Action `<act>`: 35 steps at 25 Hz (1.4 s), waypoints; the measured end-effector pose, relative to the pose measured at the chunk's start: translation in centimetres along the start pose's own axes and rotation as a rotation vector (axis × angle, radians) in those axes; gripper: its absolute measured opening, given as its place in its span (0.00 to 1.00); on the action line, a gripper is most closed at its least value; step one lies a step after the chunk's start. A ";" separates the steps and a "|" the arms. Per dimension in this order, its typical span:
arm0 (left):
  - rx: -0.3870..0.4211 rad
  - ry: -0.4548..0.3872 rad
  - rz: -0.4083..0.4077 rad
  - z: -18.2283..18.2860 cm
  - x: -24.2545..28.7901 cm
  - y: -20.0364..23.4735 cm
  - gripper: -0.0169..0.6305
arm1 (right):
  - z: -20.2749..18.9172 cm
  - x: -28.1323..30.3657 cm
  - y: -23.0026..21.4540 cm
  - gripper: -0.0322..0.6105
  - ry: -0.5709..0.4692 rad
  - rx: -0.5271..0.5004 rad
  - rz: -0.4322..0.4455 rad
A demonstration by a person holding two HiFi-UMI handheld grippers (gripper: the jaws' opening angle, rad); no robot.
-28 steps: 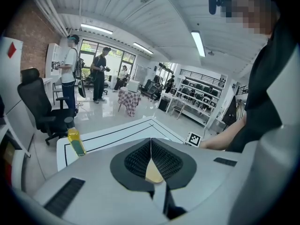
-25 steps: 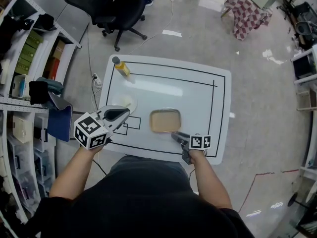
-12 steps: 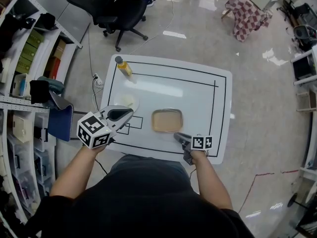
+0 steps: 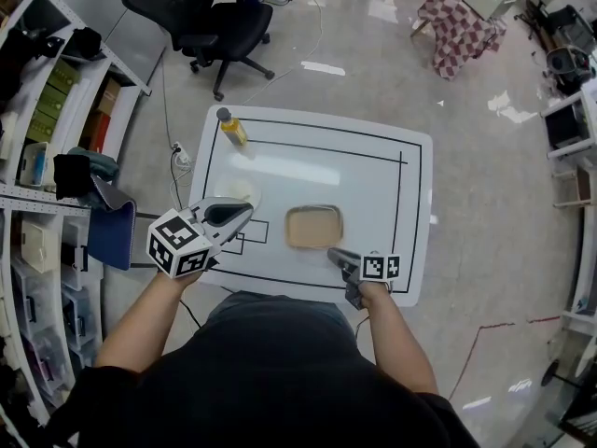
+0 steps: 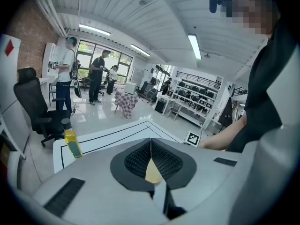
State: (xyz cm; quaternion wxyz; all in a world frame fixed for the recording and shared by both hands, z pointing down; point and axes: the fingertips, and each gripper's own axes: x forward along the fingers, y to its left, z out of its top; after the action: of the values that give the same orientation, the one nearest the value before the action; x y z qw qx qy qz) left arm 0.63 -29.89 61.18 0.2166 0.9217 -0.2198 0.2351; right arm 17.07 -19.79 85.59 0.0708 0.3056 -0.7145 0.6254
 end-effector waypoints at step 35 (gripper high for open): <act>0.063 -0.093 -0.067 2.7 -6.0 -0.8 0.06 | 3.2 -4.0 8.0 0.13 -0.152 -0.161 -0.097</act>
State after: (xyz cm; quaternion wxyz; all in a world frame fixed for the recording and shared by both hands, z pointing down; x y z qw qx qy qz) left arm -2.79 -28.78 55.61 0.1847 0.9449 -0.1909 0.1915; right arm 16.97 -21.09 76.15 0.0708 0.3798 -0.7500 0.5369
